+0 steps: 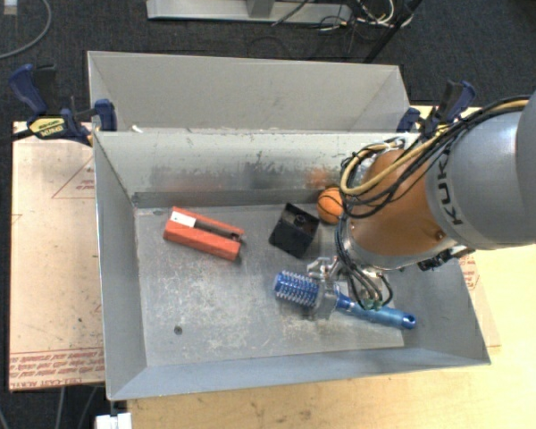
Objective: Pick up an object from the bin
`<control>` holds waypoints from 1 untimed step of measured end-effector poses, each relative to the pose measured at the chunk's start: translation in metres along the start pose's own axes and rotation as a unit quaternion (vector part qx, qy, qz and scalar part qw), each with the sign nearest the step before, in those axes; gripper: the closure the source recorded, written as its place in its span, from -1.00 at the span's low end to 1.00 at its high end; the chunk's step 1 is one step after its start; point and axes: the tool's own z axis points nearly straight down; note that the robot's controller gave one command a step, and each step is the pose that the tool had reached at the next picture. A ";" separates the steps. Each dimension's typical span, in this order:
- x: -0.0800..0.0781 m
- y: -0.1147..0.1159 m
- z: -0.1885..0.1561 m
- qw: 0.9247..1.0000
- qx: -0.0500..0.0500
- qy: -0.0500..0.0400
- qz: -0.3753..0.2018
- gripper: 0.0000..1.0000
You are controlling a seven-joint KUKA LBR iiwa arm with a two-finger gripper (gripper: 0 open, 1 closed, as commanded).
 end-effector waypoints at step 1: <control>0.000 0.000 -0.001 1.000 0.000 0.000 0.000 1.00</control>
Offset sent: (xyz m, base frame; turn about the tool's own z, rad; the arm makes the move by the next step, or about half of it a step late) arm 0.0001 -0.0002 0.0208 0.0000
